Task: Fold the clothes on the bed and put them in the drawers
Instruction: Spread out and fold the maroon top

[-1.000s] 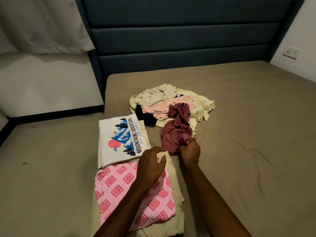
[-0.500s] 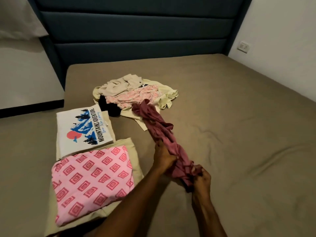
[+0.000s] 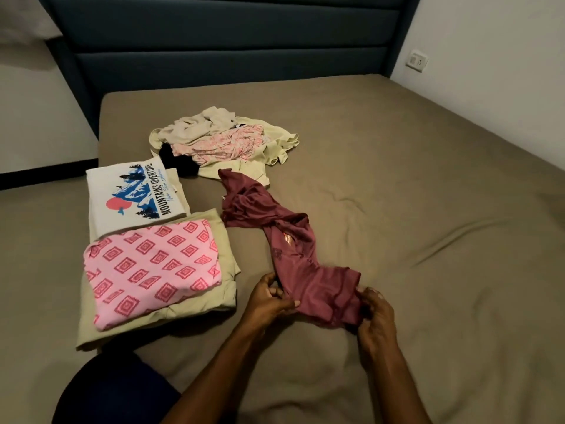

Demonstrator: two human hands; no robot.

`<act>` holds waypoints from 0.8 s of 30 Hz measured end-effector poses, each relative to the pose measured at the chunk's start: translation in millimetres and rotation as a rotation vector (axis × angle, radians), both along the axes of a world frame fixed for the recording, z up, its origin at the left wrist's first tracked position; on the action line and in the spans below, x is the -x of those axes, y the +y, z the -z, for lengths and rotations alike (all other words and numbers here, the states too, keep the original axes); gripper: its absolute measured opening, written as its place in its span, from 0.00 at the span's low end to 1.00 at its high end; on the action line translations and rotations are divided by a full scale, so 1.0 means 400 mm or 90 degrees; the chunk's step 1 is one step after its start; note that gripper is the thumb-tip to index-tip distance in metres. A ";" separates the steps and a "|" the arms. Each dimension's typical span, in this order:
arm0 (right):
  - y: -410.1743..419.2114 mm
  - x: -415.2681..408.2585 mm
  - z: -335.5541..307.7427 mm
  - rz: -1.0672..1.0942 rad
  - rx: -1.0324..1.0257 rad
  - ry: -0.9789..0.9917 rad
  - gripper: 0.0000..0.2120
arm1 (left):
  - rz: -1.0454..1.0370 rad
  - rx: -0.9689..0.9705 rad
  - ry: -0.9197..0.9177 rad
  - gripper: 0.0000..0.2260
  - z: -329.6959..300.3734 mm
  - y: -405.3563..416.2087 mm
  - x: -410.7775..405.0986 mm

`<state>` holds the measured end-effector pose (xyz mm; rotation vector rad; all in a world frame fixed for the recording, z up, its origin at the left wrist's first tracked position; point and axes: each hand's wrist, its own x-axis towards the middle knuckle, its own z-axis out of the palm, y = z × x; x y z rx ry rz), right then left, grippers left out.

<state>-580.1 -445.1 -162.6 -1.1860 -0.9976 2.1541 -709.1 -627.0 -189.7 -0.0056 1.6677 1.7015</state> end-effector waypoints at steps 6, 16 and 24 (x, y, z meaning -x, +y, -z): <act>-0.020 -0.012 -0.057 -0.270 -0.052 -0.042 0.19 | 0.036 -0.057 -0.051 0.21 -0.020 -0.043 -0.035; -0.137 -0.060 -0.031 -0.678 -0.275 0.017 0.31 | -0.106 0.068 0.234 0.21 -0.003 -0.071 -0.109; -0.196 -0.066 -0.009 -0.372 -0.218 -0.064 0.19 | -0.019 0.139 0.250 0.18 0.035 -0.104 -0.085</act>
